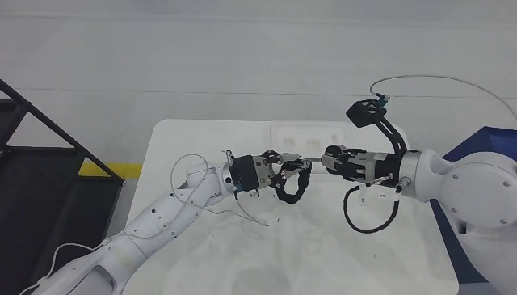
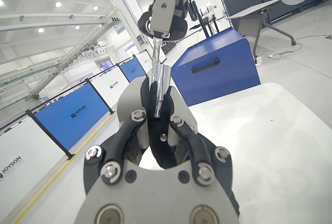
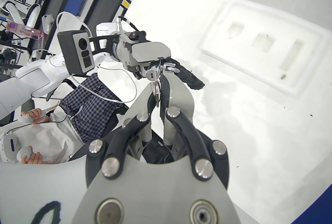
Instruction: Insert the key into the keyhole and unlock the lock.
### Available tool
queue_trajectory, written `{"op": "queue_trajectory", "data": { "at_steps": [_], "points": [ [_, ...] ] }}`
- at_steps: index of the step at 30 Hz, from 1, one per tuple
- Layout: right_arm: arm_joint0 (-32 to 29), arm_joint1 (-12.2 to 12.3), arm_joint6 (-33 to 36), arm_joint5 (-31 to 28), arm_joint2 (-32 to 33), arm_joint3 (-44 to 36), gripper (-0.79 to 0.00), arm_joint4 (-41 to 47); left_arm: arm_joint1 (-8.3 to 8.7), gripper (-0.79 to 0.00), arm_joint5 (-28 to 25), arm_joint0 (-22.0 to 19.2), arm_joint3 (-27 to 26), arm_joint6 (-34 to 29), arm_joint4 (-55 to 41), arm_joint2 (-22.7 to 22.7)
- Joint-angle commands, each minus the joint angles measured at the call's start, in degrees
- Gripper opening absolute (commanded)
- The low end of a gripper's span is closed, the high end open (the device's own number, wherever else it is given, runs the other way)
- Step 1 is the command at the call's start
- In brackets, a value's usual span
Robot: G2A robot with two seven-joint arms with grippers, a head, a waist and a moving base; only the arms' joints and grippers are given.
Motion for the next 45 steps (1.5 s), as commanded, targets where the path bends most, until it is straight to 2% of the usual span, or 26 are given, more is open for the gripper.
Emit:
{"op": "queue_trajectory", "data": {
  "at_steps": [1, 31, 45],
  "points": [
    [0.0, 0.0, -0.1, 0.0, -0.1, 0.0, -0.785, 0.1, -0.05, -0.785, 0.2, 0.2, 0.0, -0.1, 0.1, -0.4],
    [1.3, 0.4, 0.4, 0.4, -2.2, 0.7, -0.785, 1.1, -0.94, -0.785, 0.6, 2.7, -1.5, -2.0, 5.1, -4.5],
    [3.2, 0.5, 0.8, 1.2, -4.6, 1.3, -0.785, -1.4, -1.19, -0.785, 0.4, 3.7, -2.7, -2.9, 7.1, -6.1]
  ]
}}
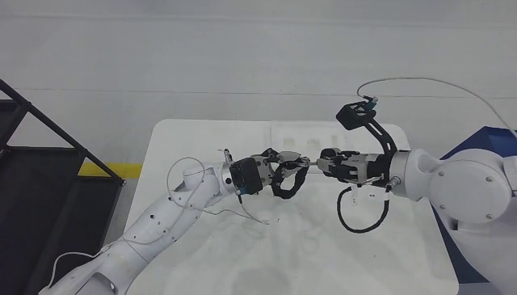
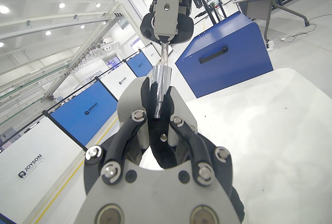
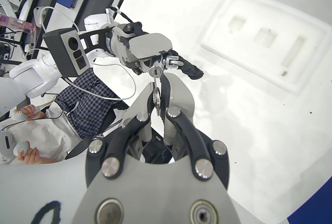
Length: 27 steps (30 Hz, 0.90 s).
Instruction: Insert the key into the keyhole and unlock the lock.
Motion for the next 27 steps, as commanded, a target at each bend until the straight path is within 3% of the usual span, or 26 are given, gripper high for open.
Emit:
{"op": "queue_trajectory", "data": {
  "at_steps": [1, 27],
  "points": [
    [0.2, 0.0, 0.0, 0.1, -0.1, 0.1, -0.785, 0.0, -0.04, -0.785, 0.0, 0.1, -0.1, 0.0, 0.1, -0.2],
    [1.9, -0.1, -0.3, -0.6, -2.9, 1.4, -0.785, 0.1, -1.02, -0.785, -2.6, 0.7, 0.0, 0.3, 0.6, -1.2]
  ]
}}
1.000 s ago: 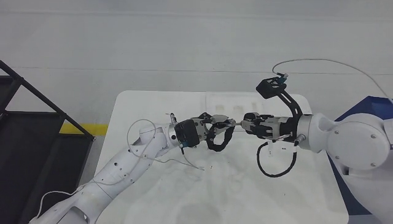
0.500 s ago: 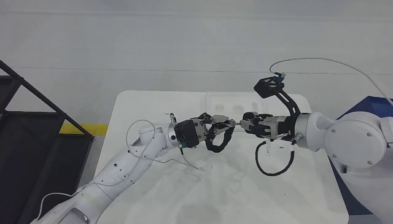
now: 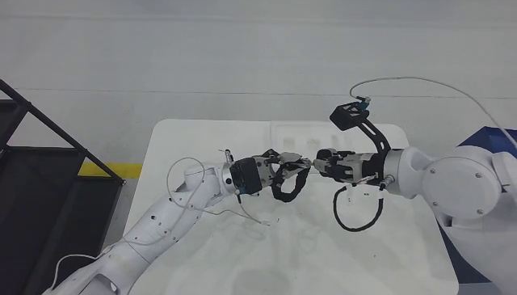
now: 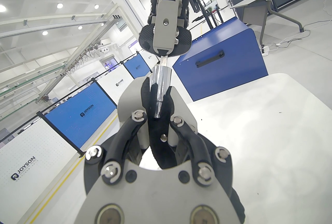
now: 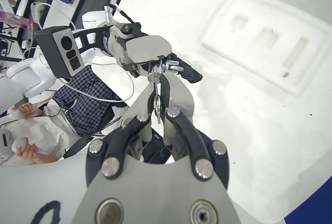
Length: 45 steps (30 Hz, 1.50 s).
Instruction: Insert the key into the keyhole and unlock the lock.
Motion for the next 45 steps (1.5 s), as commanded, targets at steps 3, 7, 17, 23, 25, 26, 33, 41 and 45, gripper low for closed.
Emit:
{"op": "queue_trajectory", "data": {
  "at_steps": [3, 7, 17, 23, 25, 26, 33, 41, 45],
  "points": [
    [0.4, 0.0, 0.0, 0.1, -0.7, 0.1, -0.785, -0.7, -0.21, -0.785, -0.3, -0.1, -0.1, -0.7, 0.5, 0.2],
    [0.7, -0.1, -0.1, 0.4, -1.4, 0.2, -0.785, -1.1, -0.40, -0.785, -0.4, -0.1, -0.1, -1.0, 0.8, 0.2],
    [0.9, -0.3, -0.9, 1.0, -2.1, 0.7, 0.000, -0.3, -0.84, -0.785, -2.3, 0.1, 1.0, -2.3, -0.8, 0.0],
    [1.0, 0.1, -2.1, -4.5, -0.3, -0.3, 0.000, -1.5, -1.33, -0.785, -8.8, 0.1, 2.7, -4.7, -9.0, -0.5],
    [0.7, 0.2, -2.2, -8.5, 0.2, -0.7, 0.000, -1.7, -1.38, -0.785, -10.8, -0.3, 3.0, -6.9, -10.9, -1.0],
    [0.5, 0.3, -2.5, -10.5, 0.6, -0.6, 0.000, -1.4, -1.39, -0.785, -12.4, -0.2, 3.0, -7.8, -12.5, -1.2],
    [-1.3, 1.1, -0.8, -24.1, 1.1, -1.7, 0.000, -5.5, -1.04, -0.785, -23.7, -0.7, 1.8, -18.8, -25.0, -4.2],
    [-3.1, 1.5, -1.1, -28.6, 0.9, -1.7, 0.000, -9.1, -0.43, -0.785, -30.4, 0.3, -0.5, -34.0, -38.9, -5.9],
    [-3.1, 1.5, -1.1, -28.6, 0.9, -1.7, 0.000, -9.1, 0.06, -0.785, -29.5, 0.2, -2.6, -42.2, -42.6, -7.2]
  ]
}}
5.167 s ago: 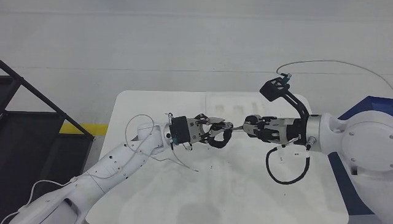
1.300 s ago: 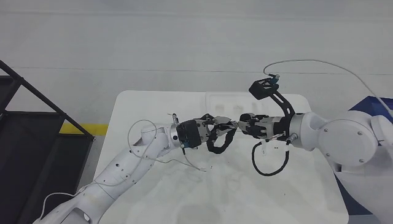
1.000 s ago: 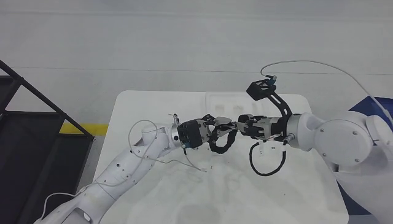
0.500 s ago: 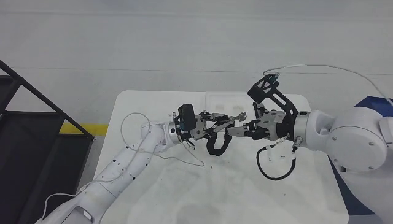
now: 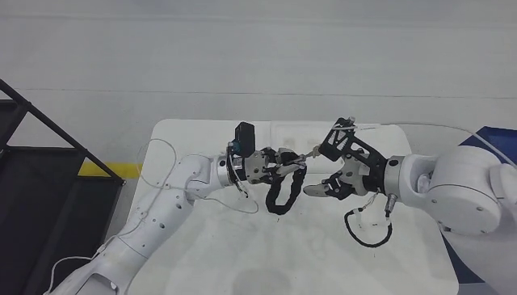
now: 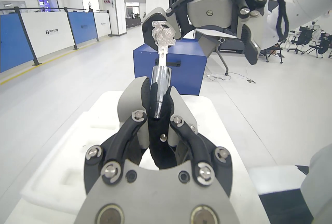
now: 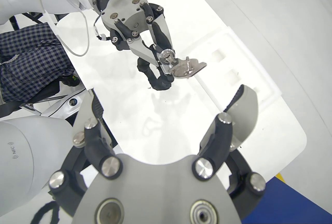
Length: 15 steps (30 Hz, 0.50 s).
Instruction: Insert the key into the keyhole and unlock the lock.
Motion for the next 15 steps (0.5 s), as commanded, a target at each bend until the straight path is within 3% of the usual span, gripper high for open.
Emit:
{"op": "queue_trajectory", "data": {
  "at_steps": [1, 8, 15],
  "points": [
    [0.0, 0.0, 0.0, 0.0, 0.0, 0.0, 0.000, 0.0, 0.24, -0.785, 0.8, 0.0, -1.2, -3.9, -1.5, -0.8],
    [-0.1, 0.0, -0.3, 0.0, 0.0, 0.0, 0.000, 0.0, 0.82, -0.785, 2.0, 0.4, -3.5, -11.0, -4.3, -2.7],
    [-0.8, 0.5, -4.7, -11.5, 0.8, 0.9, 0.000, -8.3, 1.00, -0.785, 2.0, 0.9, -4.1, -15.2, -6.8, -3.0]
  ]
}}
